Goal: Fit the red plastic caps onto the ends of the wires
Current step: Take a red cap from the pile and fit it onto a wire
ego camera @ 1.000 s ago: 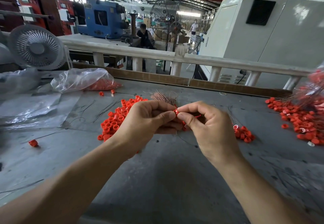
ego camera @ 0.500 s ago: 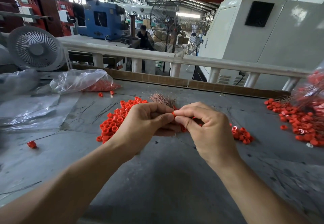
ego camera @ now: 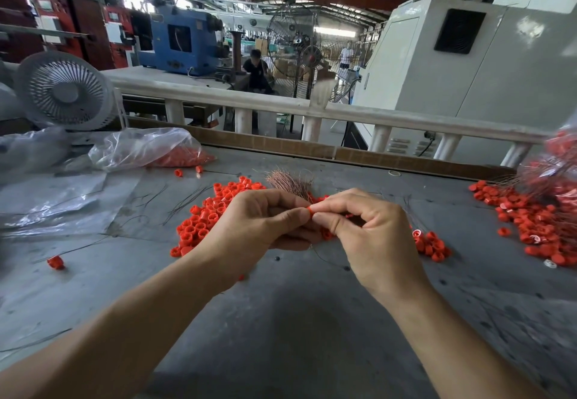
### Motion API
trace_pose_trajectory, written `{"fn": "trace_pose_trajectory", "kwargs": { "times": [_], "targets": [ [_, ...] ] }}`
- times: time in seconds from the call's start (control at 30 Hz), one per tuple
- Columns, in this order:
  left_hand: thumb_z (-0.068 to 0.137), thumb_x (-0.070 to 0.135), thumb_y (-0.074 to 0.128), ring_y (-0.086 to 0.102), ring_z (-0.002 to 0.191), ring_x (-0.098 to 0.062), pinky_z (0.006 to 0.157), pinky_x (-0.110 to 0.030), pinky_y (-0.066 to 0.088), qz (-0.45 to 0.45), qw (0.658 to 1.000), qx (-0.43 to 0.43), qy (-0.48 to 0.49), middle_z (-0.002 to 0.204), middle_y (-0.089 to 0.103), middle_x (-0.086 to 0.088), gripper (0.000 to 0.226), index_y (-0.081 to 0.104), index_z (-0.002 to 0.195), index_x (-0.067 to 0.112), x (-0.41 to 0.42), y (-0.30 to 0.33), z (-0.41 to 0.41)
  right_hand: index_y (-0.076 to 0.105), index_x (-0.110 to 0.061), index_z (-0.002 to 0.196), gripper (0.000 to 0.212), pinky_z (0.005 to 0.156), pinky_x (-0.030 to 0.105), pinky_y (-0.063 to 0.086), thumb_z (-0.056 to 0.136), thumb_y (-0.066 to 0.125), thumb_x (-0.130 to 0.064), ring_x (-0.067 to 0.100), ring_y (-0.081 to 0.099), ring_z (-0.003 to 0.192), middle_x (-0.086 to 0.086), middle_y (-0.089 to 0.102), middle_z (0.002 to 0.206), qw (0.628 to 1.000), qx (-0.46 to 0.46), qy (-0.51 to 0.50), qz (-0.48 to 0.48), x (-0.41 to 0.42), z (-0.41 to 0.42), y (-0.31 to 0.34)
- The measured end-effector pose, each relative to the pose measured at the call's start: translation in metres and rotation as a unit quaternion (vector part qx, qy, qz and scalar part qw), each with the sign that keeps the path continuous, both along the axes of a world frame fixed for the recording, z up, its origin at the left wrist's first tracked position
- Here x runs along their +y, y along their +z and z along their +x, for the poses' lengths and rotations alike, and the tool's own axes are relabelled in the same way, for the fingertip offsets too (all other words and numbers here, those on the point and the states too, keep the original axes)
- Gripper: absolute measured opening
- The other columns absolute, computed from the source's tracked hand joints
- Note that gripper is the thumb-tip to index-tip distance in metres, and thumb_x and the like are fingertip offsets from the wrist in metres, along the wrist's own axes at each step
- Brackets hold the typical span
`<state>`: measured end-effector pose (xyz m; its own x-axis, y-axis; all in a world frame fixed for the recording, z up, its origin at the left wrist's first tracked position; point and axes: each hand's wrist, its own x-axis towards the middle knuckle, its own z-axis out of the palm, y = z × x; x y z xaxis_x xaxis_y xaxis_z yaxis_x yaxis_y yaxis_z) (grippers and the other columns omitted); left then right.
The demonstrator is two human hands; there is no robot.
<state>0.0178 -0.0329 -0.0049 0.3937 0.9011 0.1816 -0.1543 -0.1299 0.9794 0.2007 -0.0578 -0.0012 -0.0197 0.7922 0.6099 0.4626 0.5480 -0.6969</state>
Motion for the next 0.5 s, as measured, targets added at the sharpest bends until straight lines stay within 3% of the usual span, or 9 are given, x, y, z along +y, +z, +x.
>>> {"fn": "trace_pose_trajectory", "kwargs": {
  "times": [0.13,0.5],
  "targets": [
    [0.096,0.006,0.065,0.077,0.089,-0.028,0.072,-0.026,0.061,0.018,0.999,0.017,0.021,0.093,0.078,-0.017,0.011,0.071,0.103,0.002,-0.0008,-0.0007,0.0021,0.083,-0.016,0.086,0.013,0.078,0.013,0.050,0.083,0.081,-0.003,0.005,0.070,0.087,-0.010,0.074,0.084,1.000,0.005,-0.005,-0.013,-0.0006,-0.0027,-0.0004],
    [0.092,0.016,0.066,0.076,0.092,-0.030,0.074,-0.028,0.061,-0.010,1.000,-0.012,0.006,0.097,0.077,-0.020,0.021,0.071,0.105,-0.001,-0.0005,-0.0005,0.0028,0.083,-0.013,0.089,0.013,0.079,0.016,0.051,0.083,0.080,-0.002,0.008,0.070,0.089,-0.008,0.073,0.088,0.999,-0.018,-0.004,0.028,-0.0010,0.0002,0.0003]
  ]
}}
